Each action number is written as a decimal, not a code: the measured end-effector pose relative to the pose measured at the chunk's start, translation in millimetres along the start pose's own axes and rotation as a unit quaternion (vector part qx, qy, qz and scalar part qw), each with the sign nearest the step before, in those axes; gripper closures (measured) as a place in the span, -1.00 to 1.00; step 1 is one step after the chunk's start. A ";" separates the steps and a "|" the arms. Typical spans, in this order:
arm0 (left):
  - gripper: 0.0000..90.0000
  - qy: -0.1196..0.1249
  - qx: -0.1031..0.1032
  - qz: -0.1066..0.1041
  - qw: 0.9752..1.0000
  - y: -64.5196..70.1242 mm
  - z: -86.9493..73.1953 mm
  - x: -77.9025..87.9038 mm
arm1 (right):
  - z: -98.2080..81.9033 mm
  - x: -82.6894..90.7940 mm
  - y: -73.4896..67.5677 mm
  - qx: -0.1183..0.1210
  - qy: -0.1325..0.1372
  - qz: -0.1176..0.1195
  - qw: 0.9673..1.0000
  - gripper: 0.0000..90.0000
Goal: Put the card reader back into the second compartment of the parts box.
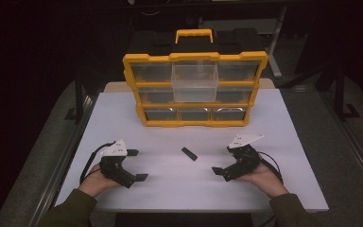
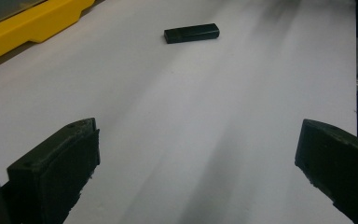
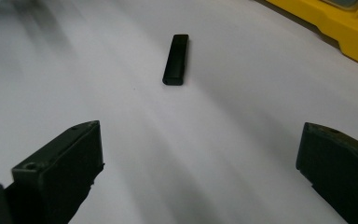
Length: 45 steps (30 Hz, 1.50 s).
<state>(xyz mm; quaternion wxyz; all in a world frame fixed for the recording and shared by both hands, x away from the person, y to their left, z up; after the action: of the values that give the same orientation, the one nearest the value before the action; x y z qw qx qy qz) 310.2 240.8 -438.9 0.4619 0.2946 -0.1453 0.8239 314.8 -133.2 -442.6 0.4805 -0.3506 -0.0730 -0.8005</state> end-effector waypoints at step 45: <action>-1.00 0.007 0.010 -0.011 1.000 2.7 1.0 -1.4 | 27.2 -20.9 0.4 0.015 -0.012 0.018 1.000 -1.00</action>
<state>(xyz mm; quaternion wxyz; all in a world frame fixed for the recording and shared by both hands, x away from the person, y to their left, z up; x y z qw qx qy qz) 308.8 237.9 -438.9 0.4690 0.2945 -0.1308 0.8223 334.6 -106.1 -435.7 0.4987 -0.3542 -0.0844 -0.7866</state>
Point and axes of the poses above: each handheld gripper's, and its own axes: x roughly backward along the jaws, z roughly out of its top, y roughly to its right, the point moved 3 cm from there along -x, roughly forward along the jaws, and after that the axes turned 7 degrees about z, right-handed, at the moved point
